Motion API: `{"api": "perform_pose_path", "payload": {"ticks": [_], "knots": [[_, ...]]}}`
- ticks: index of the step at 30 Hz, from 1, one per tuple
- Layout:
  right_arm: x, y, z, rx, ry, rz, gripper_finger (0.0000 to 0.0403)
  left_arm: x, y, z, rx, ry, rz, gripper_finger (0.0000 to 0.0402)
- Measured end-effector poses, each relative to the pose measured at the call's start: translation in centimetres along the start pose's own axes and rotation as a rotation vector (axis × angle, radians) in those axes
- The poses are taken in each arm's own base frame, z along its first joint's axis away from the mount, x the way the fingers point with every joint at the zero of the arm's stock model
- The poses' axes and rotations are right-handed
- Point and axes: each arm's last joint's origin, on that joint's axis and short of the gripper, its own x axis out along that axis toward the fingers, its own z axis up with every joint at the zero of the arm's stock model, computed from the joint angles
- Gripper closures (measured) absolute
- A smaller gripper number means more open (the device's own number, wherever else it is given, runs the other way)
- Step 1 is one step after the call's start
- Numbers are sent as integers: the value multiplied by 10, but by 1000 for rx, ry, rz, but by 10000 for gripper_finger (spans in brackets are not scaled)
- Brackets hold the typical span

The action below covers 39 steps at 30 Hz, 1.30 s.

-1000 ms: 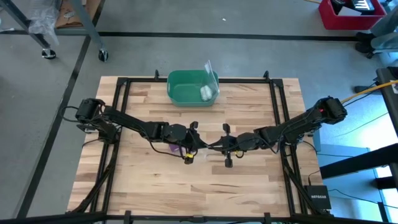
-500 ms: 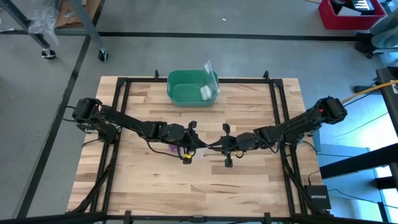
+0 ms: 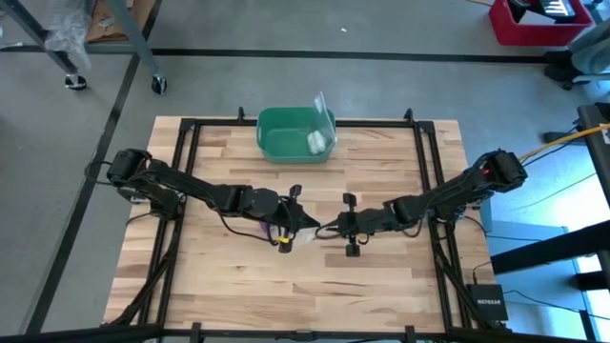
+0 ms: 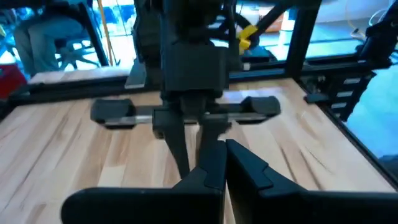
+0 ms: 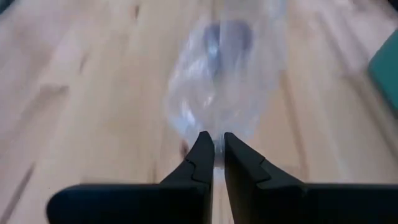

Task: Roll bandage
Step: Open the zip bag

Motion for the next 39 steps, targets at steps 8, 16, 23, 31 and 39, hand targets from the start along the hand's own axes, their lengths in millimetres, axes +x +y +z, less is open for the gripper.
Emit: {"api": "perform_pose_path", "payload": {"ticks": [8, 16, 23, 31, 39], "knots": [[-2, -1, 8, 24, -50, -15, 379, 1, 2, -10, -30, 80, 9, 401], [-4, 0, 12, 31, -73, 6, 378, 3, 6, -4, -104, 72, 27, 329], [-4, 0, 12, 28, -64, 5, 378, 16, 12, 3, -142, 6, 41, 244], [-4, 0, 11, 25, -55, 5, 378, 30, 9, -29, -152, 184, 27, 256], [-4, 0, 12, 31, -64, 6, 377, 32, 11, -29, -148, 172, 34, 288]]}}
